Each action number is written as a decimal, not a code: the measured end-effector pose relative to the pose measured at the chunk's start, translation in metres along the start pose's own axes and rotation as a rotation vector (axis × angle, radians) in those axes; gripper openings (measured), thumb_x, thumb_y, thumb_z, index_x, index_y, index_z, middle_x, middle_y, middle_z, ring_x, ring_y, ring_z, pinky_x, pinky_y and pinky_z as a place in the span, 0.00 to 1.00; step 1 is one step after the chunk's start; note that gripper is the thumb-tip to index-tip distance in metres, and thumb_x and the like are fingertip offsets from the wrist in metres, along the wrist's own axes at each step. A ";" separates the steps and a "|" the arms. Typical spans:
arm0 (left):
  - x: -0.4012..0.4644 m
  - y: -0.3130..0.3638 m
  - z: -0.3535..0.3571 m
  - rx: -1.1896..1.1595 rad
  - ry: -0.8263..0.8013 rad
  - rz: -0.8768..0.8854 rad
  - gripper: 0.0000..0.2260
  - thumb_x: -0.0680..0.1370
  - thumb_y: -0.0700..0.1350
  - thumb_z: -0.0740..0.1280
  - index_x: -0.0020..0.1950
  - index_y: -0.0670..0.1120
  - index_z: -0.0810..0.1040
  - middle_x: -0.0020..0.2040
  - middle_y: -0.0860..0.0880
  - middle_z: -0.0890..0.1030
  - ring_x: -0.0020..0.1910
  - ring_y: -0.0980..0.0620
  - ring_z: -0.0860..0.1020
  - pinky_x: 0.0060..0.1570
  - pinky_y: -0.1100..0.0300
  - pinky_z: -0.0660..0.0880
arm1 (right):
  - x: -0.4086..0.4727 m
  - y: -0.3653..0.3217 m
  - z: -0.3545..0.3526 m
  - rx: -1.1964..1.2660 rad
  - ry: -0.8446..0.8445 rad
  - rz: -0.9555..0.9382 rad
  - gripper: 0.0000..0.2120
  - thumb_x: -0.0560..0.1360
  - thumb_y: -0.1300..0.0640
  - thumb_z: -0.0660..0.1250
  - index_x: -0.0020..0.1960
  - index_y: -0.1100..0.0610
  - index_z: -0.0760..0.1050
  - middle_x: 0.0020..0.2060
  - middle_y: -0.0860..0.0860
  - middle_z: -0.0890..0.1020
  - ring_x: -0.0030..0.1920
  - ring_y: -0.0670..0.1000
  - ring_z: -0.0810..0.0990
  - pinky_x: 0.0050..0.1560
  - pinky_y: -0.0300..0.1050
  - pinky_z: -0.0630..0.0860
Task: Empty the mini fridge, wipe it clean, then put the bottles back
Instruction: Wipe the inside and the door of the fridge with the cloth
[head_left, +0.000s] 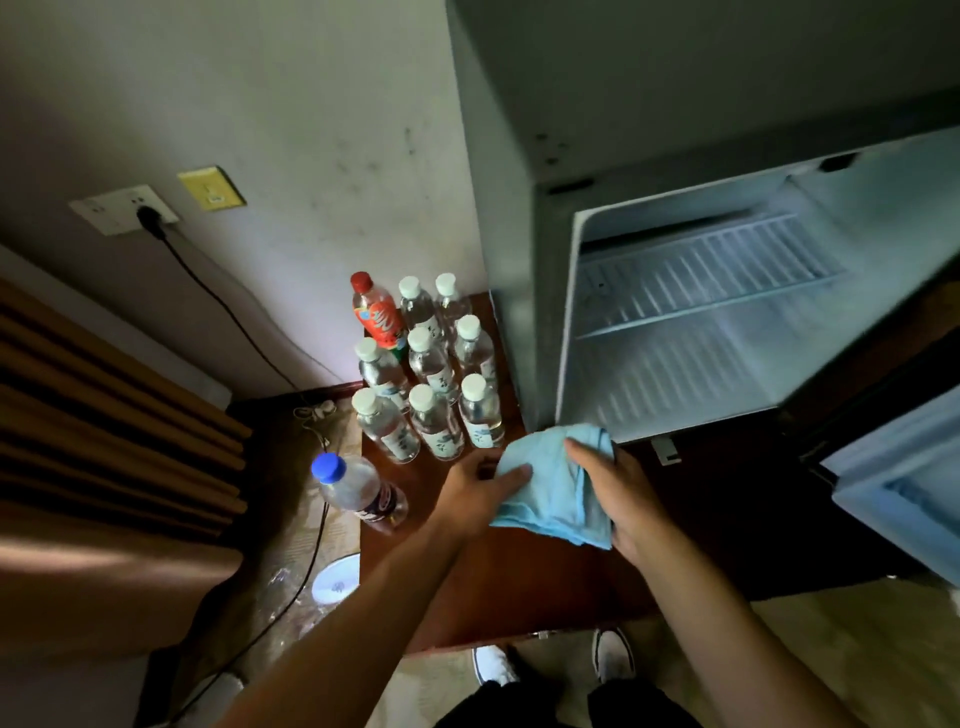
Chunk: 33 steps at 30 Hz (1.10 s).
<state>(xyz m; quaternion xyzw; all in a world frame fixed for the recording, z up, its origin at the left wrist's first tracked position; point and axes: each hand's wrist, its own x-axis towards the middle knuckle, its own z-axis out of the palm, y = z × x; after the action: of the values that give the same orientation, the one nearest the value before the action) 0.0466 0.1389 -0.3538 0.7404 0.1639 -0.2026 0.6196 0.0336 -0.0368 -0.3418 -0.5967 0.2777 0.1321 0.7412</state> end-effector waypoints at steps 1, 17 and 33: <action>-0.001 0.009 0.003 0.026 0.008 0.038 0.10 0.72 0.46 0.77 0.51 0.46 0.82 0.47 0.48 0.85 0.43 0.55 0.82 0.45 0.62 0.78 | -0.001 -0.007 -0.005 0.006 -0.004 -0.024 0.08 0.73 0.48 0.72 0.50 0.51 0.80 0.41 0.49 0.86 0.41 0.51 0.86 0.37 0.46 0.81; -0.049 0.138 0.038 0.176 0.219 0.576 0.16 0.79 0.47 0.69 0.66 0.52 0.73 0.57 0.54 0.83 0.57 0.55 0.82 0.55 0.57 0.79 | -0.009 -0.135 -0.032 -0.212 -0.083 -0.592 0.05 0.79 0.47 0.63 0.52 0.46 0.73 0.43 0.37 0.77 0.40 0.34 0.76 0.36 0.31 0.69; -0.048 0.174 0.058 0.213 0.496 0.563 0.05 0.76 0.55 0.69 0.50 0.58 0.79 0.45 0.55 0.85 0.44 0.55 0.84 0.46 0.50 0.81 | -0.014 -0.111 0.012 -0.018 -0.422 -0.688 0.26 0.76 0.40 0.56 0.73 0.43 0.60 0.67 0.47 0.71 0.62 0.46 0.76 0.56 0.39 0.78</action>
<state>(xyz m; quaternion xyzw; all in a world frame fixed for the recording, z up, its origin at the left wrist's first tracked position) 0.0860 0.0510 -0.1903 0.8432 0.0769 0.1444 0.5121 0.0834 -0.0518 -0.2420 -0.6212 -0.0976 -0.0018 0.7775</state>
